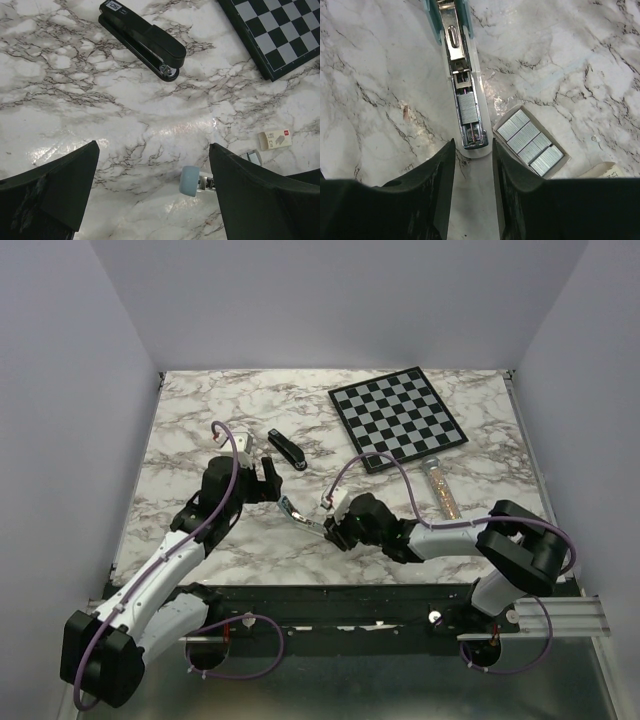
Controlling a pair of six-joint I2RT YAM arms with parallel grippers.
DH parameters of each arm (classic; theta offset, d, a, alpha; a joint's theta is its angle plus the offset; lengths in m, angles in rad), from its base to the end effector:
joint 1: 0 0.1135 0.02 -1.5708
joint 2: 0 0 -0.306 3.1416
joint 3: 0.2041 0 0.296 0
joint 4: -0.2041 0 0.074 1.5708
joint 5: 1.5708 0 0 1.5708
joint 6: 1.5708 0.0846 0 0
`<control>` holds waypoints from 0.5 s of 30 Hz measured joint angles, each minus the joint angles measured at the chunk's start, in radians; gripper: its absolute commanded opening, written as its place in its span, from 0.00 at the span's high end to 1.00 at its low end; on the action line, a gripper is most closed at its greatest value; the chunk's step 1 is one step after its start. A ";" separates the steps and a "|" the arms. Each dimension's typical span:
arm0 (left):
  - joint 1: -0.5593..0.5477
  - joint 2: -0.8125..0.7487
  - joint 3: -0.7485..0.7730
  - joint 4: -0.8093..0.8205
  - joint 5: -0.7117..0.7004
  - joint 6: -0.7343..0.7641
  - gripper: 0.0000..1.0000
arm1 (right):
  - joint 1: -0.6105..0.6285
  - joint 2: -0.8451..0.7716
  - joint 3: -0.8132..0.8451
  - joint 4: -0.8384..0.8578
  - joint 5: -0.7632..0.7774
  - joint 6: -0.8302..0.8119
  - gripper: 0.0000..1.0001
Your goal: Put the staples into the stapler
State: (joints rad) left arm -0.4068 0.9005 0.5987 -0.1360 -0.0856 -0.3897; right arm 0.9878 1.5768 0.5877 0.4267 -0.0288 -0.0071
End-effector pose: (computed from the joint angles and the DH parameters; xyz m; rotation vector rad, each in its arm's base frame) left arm 0.2489 -0.0993 0.2573 -0.0379 2.0319 -0.4209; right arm 0.1991 0.3064 0.1257 -1.0623 1.9199 0.5980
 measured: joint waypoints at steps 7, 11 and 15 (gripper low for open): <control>-0.001 0.032 -0.003 -0.004 0.045 -0.019 0.04 | -0.003 0.037 0.022 0.002 -0.017 -0.005 0.62; -0.005 0.047 -0.013 -0.004 0.071 -0.027 0.06 | -0.004 0.040 0.027 0.005 -0.029 -0.006 0.67; -0.008 0.058 -0.027 -0.004 0.098 -0.042 0.13 | -0.004 0.040 0.028 0.006 -0.043 -0.007 0.73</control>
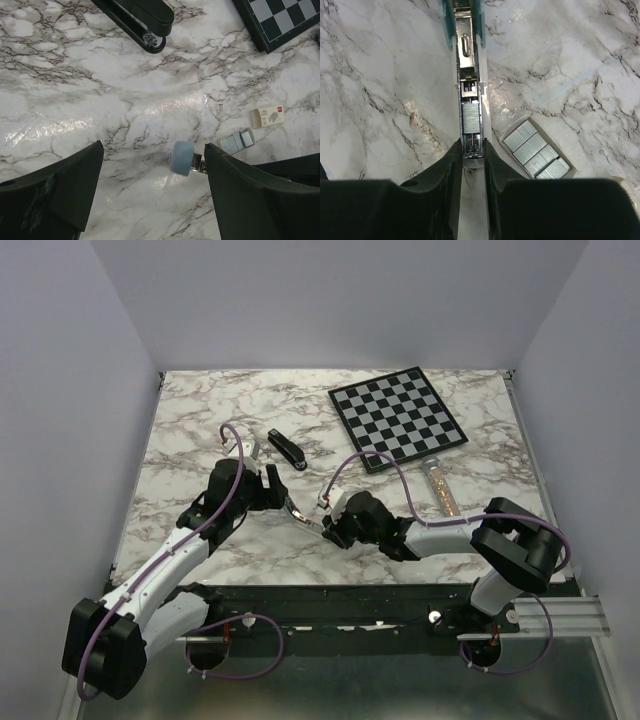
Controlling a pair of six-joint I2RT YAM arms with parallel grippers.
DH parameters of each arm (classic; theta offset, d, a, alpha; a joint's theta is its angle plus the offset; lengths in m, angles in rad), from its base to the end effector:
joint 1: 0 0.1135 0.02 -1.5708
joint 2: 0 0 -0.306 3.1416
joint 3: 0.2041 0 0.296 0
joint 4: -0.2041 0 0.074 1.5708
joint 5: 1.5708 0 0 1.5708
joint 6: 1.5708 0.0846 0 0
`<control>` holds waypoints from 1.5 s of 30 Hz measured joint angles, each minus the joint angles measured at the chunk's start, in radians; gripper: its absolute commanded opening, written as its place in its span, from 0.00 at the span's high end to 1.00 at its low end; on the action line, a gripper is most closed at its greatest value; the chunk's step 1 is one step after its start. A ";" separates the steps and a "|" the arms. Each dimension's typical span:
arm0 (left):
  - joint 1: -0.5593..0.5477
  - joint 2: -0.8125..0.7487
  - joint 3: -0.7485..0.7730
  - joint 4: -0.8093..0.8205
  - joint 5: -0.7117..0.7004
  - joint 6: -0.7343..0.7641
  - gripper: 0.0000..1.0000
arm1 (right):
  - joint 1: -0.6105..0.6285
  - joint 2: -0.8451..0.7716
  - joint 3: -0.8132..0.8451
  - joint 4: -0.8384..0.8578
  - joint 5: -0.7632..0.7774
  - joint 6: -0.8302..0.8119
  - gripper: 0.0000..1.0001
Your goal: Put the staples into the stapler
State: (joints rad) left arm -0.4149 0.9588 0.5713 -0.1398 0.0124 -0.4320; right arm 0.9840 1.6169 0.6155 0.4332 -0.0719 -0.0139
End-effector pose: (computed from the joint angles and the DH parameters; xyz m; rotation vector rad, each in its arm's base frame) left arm 0.2488 -0.1107 0.2302 -0.0107 2.1414 -0.5180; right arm 0.2022 0.3151 0.1222 -1.0941 1.9168 0.6340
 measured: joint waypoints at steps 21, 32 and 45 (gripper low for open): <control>-0.006 0.035 -0.080 0.140 0.066 -0.101 0.51 | -0.003 0.000 0.001 0.000 -0.023 -0.003 0.86; -0.056 0.042 -0.110 0.239 0.078 -0.130 0.80 | -0.004 0.000 0.002 -0.001 -0.028 -0.002 0.87; -0.360 0.023 -0.110 0.240 -0.116 -0.137 0.95 | -0.004 -0.001 0.002 0.000 -0.035 -0.002 0.88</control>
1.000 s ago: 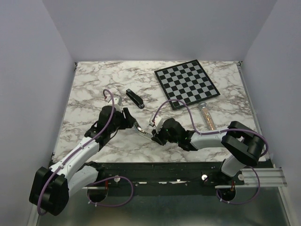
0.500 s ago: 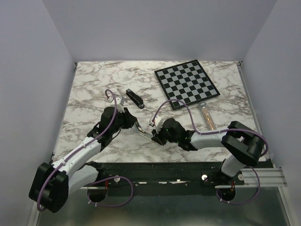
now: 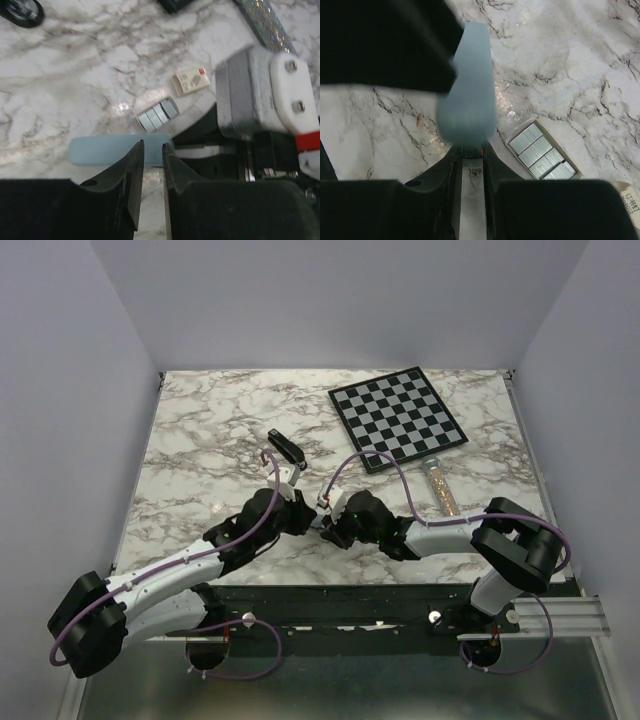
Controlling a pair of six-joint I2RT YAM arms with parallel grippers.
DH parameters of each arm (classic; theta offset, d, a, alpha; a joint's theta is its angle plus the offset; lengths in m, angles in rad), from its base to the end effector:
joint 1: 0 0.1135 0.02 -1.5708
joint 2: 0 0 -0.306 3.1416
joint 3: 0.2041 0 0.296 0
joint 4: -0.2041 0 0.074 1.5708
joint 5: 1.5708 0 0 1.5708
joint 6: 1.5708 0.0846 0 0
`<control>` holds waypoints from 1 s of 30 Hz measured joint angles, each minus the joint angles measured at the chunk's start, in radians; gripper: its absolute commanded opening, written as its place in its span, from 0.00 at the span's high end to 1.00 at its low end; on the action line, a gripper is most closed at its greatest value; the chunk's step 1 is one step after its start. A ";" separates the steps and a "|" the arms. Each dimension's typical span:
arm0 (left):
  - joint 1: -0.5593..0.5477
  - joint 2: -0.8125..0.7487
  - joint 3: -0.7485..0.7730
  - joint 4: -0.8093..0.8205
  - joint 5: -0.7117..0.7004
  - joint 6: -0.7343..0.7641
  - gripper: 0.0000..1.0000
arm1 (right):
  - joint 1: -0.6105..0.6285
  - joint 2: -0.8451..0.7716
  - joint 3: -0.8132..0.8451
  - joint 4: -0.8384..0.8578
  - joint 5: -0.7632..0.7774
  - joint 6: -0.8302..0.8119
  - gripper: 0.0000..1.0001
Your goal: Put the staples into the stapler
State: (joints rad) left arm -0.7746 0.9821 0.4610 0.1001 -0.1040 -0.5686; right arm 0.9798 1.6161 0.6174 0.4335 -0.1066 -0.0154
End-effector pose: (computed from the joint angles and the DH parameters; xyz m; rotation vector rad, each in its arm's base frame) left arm 0.2032 -0.1865 0.2111 0.1434 2.0664 -0.7503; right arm 0.2013 0.3162 0.1233 -1.1112 1.9099 0.6677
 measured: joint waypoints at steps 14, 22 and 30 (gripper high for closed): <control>-0.185 0.031 -0.015 -0.105 -0.084 -0.114 0.76 | 0.000 -0.001 0.000 0.012 -0.029 0.008 0.68; -0.151 -0.212 0.021 -0.212 -0.278 -0.082 0.47 | 0.000 -0.071 -0.003 -0.043 -0.024 0.052 0.38; 0.026 -0.307 0.132 -0.310 -0.348 0.063 0.25 | 0.000 -0.181 0.077 -0.272 0.010 0.067 0.33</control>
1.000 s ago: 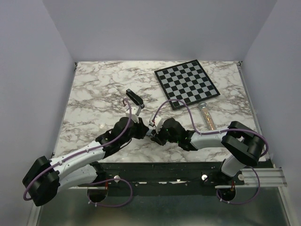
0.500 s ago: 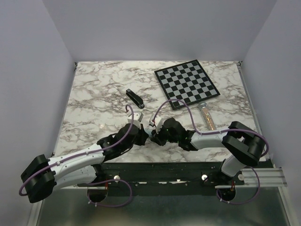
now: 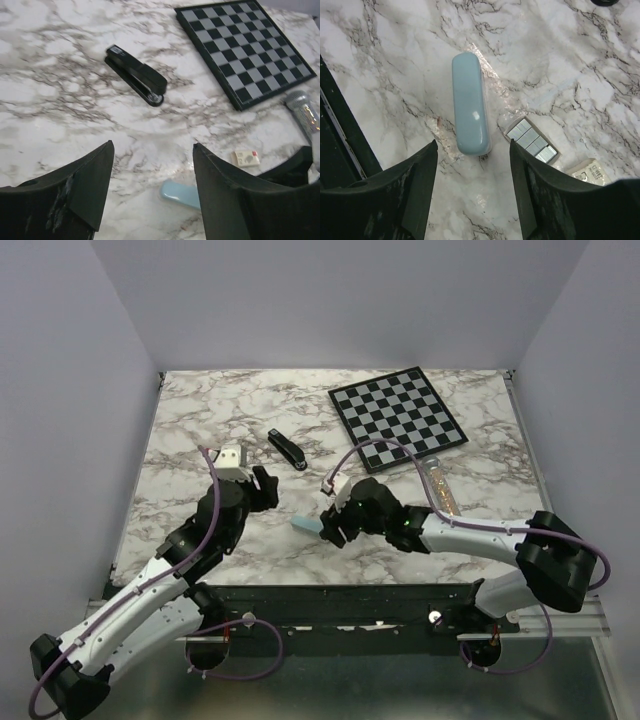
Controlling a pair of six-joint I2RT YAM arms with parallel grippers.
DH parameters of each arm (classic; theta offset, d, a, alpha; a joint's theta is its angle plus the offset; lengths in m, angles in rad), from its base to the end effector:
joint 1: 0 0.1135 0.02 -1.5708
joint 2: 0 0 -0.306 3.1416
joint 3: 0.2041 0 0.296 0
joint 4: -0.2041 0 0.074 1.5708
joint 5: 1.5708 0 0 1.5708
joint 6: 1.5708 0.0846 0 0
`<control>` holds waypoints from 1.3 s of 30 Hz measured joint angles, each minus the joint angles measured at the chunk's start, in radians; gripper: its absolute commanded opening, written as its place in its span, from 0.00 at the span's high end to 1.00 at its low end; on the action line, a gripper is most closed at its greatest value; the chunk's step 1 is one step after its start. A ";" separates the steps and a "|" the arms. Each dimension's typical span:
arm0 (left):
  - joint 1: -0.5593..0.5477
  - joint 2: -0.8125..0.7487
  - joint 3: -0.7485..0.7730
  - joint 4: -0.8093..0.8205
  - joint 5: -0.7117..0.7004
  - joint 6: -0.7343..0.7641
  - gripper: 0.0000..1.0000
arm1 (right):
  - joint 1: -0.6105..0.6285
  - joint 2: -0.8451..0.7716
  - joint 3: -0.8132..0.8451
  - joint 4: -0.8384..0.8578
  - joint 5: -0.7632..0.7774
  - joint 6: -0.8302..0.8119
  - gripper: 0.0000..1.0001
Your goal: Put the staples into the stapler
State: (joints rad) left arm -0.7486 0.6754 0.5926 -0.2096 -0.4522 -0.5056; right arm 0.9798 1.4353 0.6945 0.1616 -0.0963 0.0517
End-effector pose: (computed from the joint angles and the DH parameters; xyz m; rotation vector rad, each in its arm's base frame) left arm 0.1854 -0.1218 0.2974 -0.0888 1.8555 -0.4576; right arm 0.1969 0.3080 0.1788 -1.0502 1.9685 0.6884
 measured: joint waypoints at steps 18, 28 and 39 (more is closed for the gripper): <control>0.233 0.076 0.084 0.034 0.009 0.353 0.01 | 0.027 0.190 0.465 -0.591 0.043 -0.019 0.37; 0.270 0.030 0.078 0.032 0.010 0.378 0.01 | 0.076 0.332 0.592 -0.713 0.098 -0.031 0.52; 0.280 0.029 0.078 0.032 0.021 0.378 0.01 | 0.094 0.407 0.599 -0.735 0.171 -0.035 0.82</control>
State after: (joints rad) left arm -0.4690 0.7040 0.6704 -0.1776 -0.4313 -0.1272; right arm 1.0737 1.8420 1.2930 -0.5732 0.0750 0.0170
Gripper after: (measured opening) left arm 0.990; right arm 0.331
